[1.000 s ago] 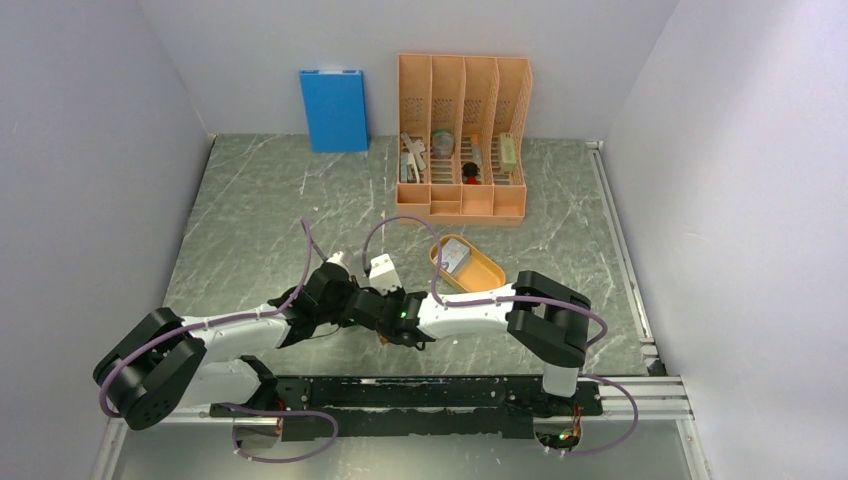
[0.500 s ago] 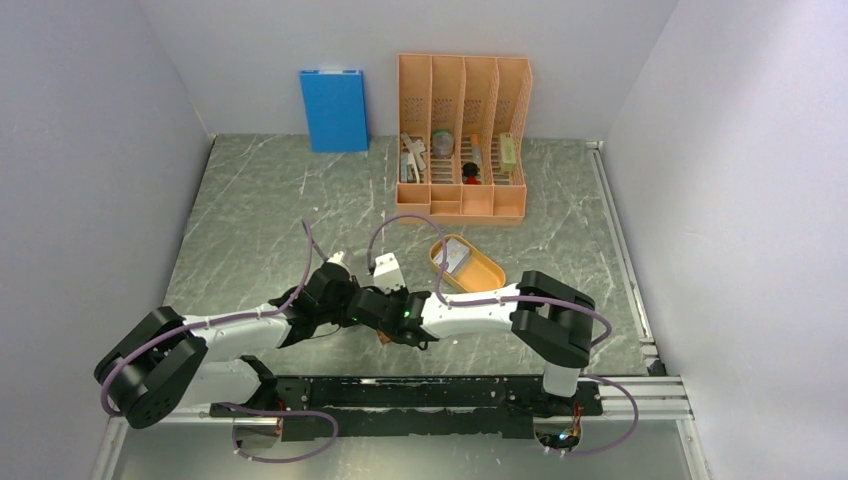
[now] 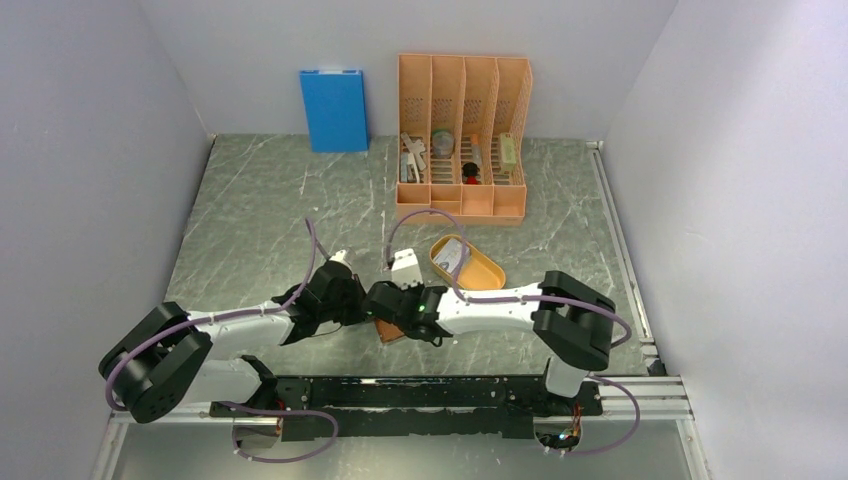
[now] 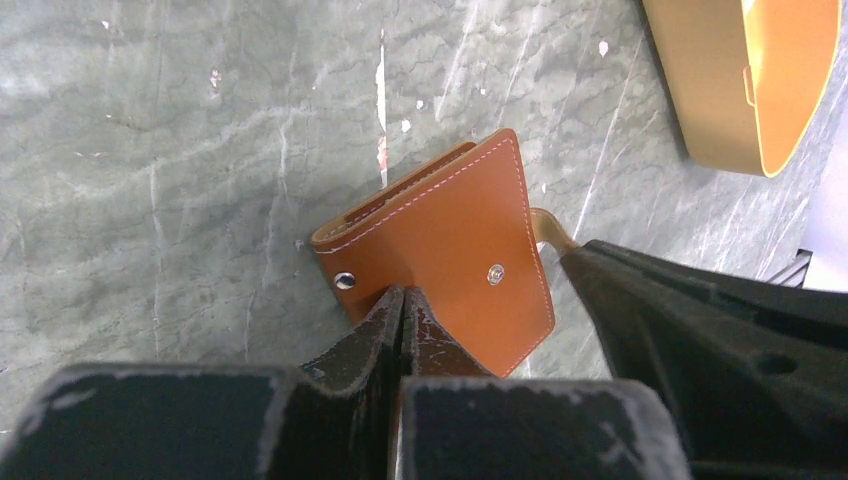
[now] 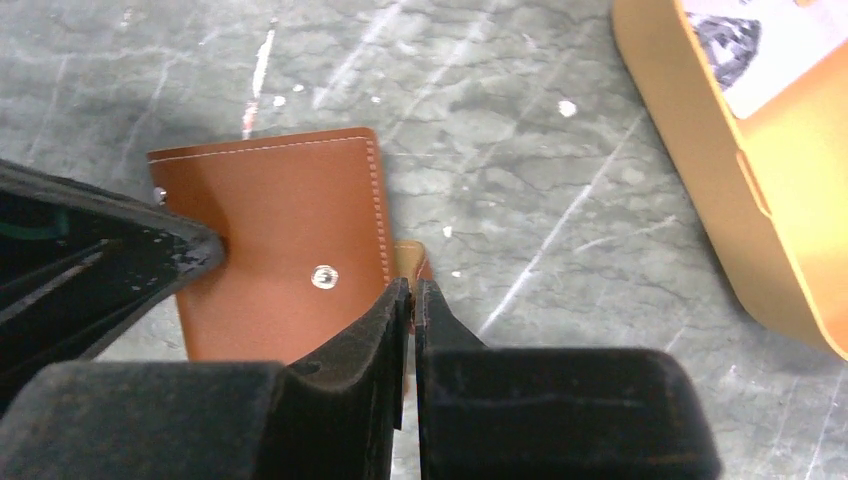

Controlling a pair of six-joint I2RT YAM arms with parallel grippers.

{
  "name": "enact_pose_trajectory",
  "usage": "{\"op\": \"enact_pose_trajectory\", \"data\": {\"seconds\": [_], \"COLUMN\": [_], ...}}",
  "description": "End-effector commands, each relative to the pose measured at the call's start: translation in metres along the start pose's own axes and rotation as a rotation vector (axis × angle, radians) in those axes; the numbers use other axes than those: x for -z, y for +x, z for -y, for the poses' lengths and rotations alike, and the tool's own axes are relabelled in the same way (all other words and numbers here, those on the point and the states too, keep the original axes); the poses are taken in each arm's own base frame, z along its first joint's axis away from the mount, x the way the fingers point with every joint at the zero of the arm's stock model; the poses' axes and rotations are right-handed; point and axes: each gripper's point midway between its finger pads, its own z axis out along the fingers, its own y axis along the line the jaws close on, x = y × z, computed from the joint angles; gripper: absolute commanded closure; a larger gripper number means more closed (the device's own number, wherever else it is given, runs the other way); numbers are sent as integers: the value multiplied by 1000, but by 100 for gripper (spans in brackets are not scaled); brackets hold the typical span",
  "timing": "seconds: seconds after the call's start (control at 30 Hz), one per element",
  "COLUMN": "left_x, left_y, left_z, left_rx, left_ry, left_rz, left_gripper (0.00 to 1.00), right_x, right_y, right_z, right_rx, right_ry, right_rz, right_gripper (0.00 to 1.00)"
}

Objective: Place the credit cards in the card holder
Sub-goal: Open the card holder at the center of the board.

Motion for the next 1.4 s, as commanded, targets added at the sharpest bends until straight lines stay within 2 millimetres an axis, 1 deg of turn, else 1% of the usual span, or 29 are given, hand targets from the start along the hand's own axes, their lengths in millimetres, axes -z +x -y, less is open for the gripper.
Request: {"op": "enact_pose_trajectory", "data": {"seconds": [0.0, 0.03, 0.1, 0.2, 0.27, 0.33, 0.43, 0.67, 0.83, 0.9, 0.97, 1.03, 1.13, 1.23, 1.3, 1.37], "left_x": [-1, -1, -1, -1, -1, -1, -1, 1, 1, 1, 1, 1, 1, 2, 2, 3], "left_y": [11, 11, 9, 7, 5, 4, 4, 6, 7, 7, 7, 8, 8, 9, 8, 9], "left_z": [-36, -34, -30, -27, -25, -24, -24, -21, -24, -24, -24, -25, -24, -25, -25, -26], "left_rx": [-50, -53, -59, -66, -69, -69, -69, -74, -77, -75, -73, -73, -72, -70, -72, -74], "left_ry": [-137, -130, -120, -112, -107, -103, -103, -92, -99, -100, -97, -98, -95, -96, -95, -98], "left_rz": [-26, -28, -26, -20, -17, -14, -14, -25, -28, -28, -27, -28, -27, -31, -29, -30], "left_gripper": [95, 95, 95, 95, 95, 95, 95, 95, 95, 95, 95, 95, 95, 95, 95, 95], "right_x": [5, 6, 10, 17, 22, 23, 22, 13, 13, 18, 22, 21, 15, 6, 1, -3], "right_y": [2, 2, 1, -4, -9, -13, -15, -14, -19, -24, -29, -27, -19, -11, -5, -4], "right_z": [22, 24, 24, 15, 10, 6, 3, -2, -9, -12, -13, -13, -13, -13, -11, -6], "right_rx": [-90, -107, -133, -164, -181, -183, -175, -182, -165, -157, -136, -99, -43, -13, -8, -8], "right_ry": [-3, -18, -63, -164, -210, -230, -235, -251, -276, -288, -287, -261, -209, -162, -137, -103], "right_rz": [-30, -34, -34, -16, -9, -7, -11, -34, -26, 0, 21, 20, -12, -44, -60, -63], "right_gripper": [100, 100, 87, 65, 56, 51, 49, 49, 41, 37, 35, 35, 35, 38, 41, 47]}}
